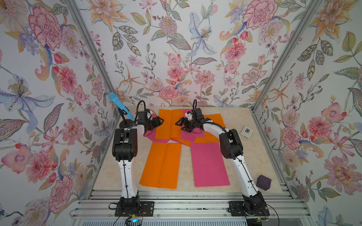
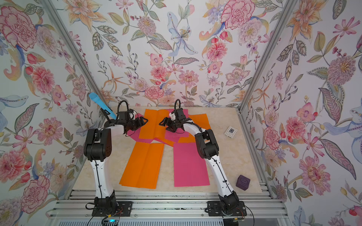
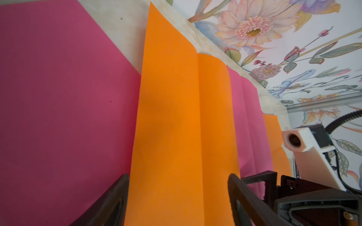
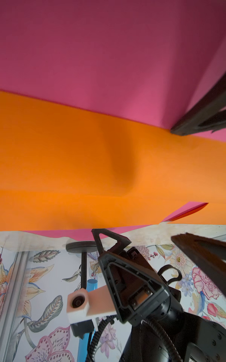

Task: Sort the scattered colored papers by color
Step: Pick up the colored paper.

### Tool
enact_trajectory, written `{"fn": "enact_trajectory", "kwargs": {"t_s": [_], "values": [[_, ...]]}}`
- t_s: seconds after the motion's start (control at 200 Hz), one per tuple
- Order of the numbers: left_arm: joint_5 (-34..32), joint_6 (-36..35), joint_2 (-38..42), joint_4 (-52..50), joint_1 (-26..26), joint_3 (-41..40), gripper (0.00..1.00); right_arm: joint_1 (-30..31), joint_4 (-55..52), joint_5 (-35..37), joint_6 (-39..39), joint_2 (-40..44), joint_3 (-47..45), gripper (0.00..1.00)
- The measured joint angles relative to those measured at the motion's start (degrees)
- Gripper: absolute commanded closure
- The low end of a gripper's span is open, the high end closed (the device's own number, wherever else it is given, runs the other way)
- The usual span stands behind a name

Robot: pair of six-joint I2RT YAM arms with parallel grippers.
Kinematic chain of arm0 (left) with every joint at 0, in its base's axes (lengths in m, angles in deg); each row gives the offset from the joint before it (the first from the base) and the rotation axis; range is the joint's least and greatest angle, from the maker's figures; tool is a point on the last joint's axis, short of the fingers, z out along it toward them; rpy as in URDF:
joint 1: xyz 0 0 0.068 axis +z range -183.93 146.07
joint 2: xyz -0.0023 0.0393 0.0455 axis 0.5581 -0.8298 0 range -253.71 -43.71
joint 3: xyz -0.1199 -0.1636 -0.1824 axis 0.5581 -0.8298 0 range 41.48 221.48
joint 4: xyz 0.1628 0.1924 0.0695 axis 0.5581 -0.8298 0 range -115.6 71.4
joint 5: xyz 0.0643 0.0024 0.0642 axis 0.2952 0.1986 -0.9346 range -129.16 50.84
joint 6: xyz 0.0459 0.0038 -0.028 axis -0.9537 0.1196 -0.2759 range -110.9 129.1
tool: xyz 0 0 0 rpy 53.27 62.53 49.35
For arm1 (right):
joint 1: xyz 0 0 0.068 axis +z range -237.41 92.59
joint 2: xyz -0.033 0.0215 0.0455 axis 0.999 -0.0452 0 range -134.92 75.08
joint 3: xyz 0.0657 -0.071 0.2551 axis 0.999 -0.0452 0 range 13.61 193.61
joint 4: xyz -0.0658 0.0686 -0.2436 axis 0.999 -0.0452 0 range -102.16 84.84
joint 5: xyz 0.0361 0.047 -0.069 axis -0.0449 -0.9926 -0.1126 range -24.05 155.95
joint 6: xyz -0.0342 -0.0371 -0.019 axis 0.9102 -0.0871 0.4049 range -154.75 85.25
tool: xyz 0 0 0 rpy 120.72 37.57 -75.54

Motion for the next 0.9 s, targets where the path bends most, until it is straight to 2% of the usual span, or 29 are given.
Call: {"fn": "enact_trajectory", "kwargs": {"t_s": [0.165, 0.345, 0.455, 0.5, 0.656, 0.771, 0.901], "values": [[0.33, -0.11, -0.42, -0.55, 0.0, 0.15, 0.24, -0.04, 0.07, -0.07, -0.02, 0.0, -0.04, 0.19], [4.13, 2.47, -1.77, 4.68, 0.0, 0.15, 0.28, -0.11, 0.42, -0.28, -0.04, 0.0, -0.28, 0.19], [4.24, 1.9, -2.6, 3.98, -0.02, 0.39, 0.35, -0.15, 0.5, -0.42, -0.04, 0.0, -0.31, 0.19], [3.76, 0.92, -2.89, 2.56, -0.09, 1.03, 0.34, -0.15, 0.52, -0.44, -0.04, 0.0, -0.31, 0.19], [-3.54, -3.3, -2.54, -1.84, -0.72, 3.48, 0.18, -0.15, 0.59, -0.44, -0.04, 0.0, -0.31, 0.19], [-5.97, -4.92, -2.45, -4.28, -0.94, 4.81, 0.2, -0.15, 0.63, -0.44, -0.24, 0.0, -0.31, 0.19], [-4.09, -4.13, -2.62, -3.78, -0.92, 4.68, 0.24, -0.15, 0.68, -0.46, -0.46, 0.0, -0.31, 0.19]]}}
